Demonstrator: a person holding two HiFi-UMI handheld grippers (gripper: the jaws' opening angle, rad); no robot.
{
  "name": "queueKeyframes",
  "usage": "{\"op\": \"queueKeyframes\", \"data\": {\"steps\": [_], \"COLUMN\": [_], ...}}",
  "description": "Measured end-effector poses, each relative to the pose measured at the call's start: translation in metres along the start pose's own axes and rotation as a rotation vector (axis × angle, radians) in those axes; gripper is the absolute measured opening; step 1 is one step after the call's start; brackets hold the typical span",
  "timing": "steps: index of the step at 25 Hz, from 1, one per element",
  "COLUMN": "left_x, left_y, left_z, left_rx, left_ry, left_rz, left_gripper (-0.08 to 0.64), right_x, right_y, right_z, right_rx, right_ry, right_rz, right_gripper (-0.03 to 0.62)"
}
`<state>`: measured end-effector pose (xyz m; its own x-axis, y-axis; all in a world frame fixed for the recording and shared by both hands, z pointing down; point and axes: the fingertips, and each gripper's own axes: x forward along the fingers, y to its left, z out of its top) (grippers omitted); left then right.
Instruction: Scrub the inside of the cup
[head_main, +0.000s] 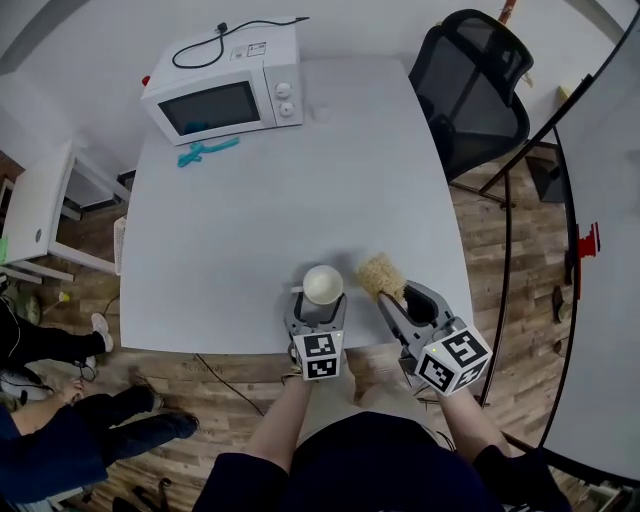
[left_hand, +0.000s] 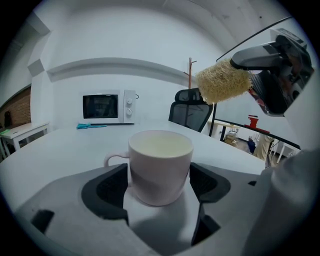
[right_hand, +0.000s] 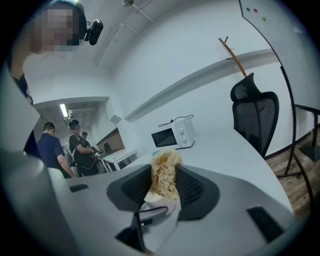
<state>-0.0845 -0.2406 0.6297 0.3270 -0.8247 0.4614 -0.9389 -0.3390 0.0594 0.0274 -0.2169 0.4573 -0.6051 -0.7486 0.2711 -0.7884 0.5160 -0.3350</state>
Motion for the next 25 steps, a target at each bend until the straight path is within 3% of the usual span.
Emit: {"op": "queueKeyframes", "data": {"steps": [16,25], "left_x": [0.021,0.018], "left_y": [0.004,0.014], "left_z": [0.001,0.023], "left_rx": [0.002,0.037], "left_ry": [-0.009,-0.034], "left_rz": [0.004,-0.015], "left_gripper": [0.371,0.371], "right_x": [0.008,0.015], "right_y": [-0.014,-0.011], "right_z": [-0.006,0.001], "right_rx": [0.023,0.015], "right_ry": [0.017,0.001], "right_rz": [-0.032,-0.029], "right_gripper": [0.152,0.152]}}
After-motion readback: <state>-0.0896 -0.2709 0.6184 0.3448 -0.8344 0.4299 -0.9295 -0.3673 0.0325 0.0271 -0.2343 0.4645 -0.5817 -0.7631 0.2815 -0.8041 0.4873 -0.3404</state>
